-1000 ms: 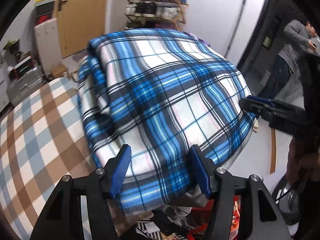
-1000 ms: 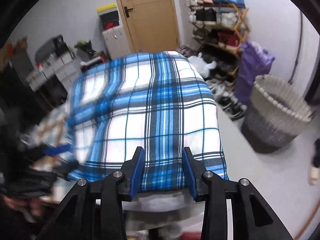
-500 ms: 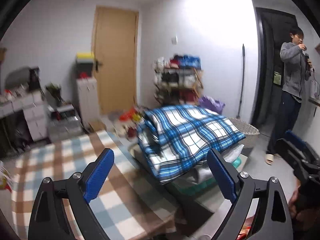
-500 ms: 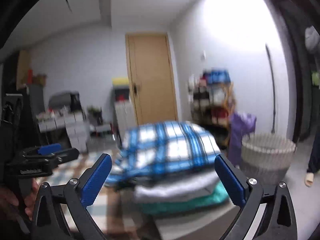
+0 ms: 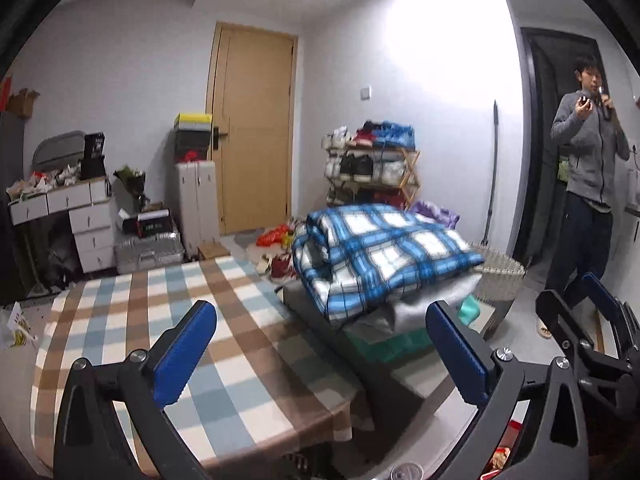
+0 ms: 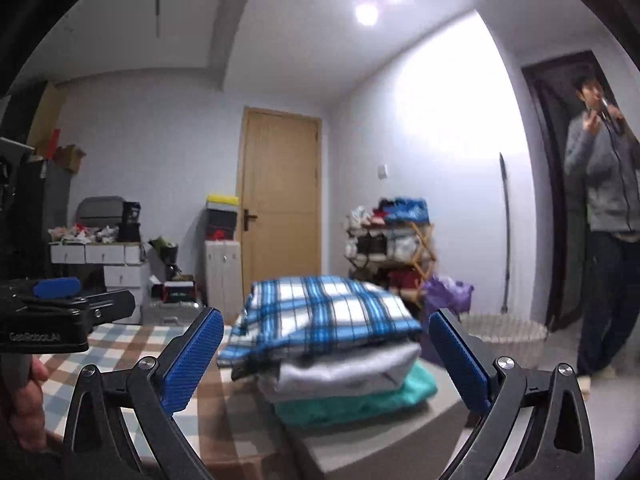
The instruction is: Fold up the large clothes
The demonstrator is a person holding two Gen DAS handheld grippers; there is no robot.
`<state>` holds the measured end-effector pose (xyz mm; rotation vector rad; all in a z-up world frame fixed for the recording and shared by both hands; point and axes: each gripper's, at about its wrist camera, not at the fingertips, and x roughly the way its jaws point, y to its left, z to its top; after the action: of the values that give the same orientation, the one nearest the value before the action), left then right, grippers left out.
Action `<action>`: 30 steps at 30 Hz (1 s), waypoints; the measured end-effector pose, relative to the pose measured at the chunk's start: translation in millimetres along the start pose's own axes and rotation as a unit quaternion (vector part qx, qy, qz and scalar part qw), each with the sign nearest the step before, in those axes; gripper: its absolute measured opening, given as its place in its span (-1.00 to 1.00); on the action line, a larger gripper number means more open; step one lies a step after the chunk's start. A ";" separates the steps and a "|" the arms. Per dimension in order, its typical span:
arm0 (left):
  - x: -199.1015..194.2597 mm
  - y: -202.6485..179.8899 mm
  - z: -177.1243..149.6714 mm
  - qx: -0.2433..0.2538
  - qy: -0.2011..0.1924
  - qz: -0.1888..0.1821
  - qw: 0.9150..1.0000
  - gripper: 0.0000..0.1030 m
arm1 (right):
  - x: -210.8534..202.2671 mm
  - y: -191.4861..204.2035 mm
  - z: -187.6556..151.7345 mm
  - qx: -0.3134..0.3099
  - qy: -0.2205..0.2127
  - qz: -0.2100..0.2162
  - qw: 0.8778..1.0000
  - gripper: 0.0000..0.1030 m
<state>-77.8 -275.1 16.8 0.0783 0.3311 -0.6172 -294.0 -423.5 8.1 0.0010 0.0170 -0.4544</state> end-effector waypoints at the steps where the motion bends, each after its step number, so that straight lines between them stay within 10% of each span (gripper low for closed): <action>1: 5.5 -1.4 -2.2 0.003 0.005 0.002 1.000 0.98 | 0.6 -2.2 -1.9 0.010 0.008 0.007 1.000 1.00; 30: 2.0 -13.1 -16.7 0.011 0.027 0.006 1.000 0.98 | -6.7 0.3 -16.9 0.001 0.031 -0.047 0.998 1.00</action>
<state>-88.6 -284.1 0.7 0.1174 0.3756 -0.6066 -300.1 -420.3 -8.6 0.0161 0.0772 -0.5475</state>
